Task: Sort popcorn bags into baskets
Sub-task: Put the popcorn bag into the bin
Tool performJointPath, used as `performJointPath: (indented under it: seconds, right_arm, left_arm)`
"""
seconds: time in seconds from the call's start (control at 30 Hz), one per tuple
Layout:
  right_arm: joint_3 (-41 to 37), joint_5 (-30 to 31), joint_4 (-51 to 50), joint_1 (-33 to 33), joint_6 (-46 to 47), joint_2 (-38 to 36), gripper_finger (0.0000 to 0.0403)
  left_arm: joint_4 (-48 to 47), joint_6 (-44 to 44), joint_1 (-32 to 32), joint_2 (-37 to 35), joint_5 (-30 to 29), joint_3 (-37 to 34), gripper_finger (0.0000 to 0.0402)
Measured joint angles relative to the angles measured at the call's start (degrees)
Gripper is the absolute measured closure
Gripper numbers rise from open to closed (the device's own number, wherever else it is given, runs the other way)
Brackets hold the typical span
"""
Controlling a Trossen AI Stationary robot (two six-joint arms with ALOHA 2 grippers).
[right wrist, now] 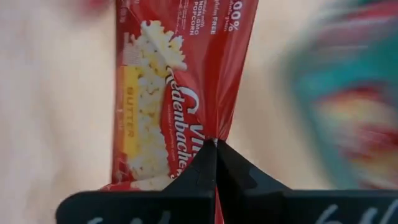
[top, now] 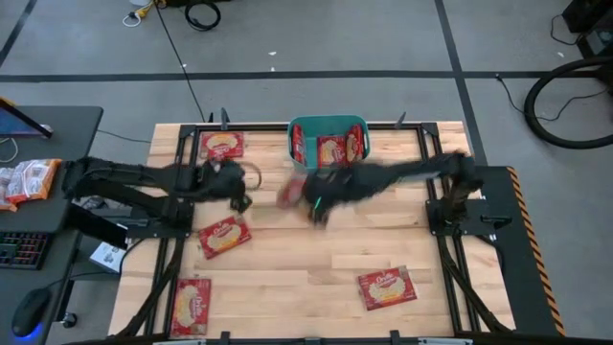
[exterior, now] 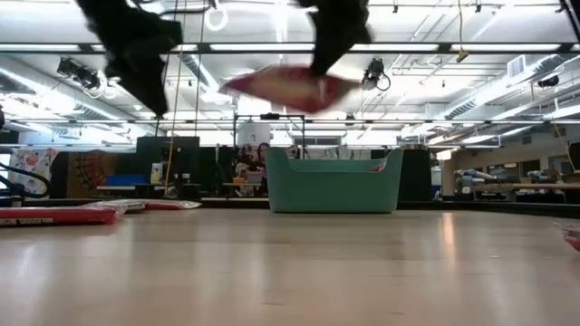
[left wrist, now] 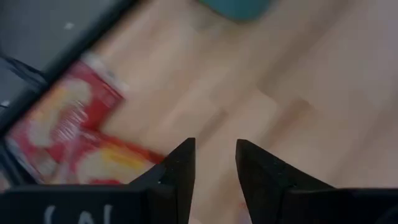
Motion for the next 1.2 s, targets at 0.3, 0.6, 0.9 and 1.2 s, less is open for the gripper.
performJointPath:
  seconds: [0.3,0.6,0.9,1.2]
  right_arm:
    - [0.1,8.1,-16.8,-18.4,25.4,-10.7,0.0399]
    - [0.0,-0.5,-7.3,-29.3,17.1,-1.3,0.04]
    - [0.0,-2.8,-8.2,-32.3,16.1,7.8,0.0399]
    - [0.0,-6.3,-2.6,-32.1,19.2,12.6,0.0399]
  left_arm:
    - [24.8,21.3,18.3,1.1,13.2,0.0,0.028]
    - [26.1,32.6,24.4,11.6,14.4,0.1,0.028]
    - [33.6,40.4,27.1,23.3,14.5,0.1,0.028]
    - [49.8,51.0,27.1,33.1,14.5,0.0,0.028]
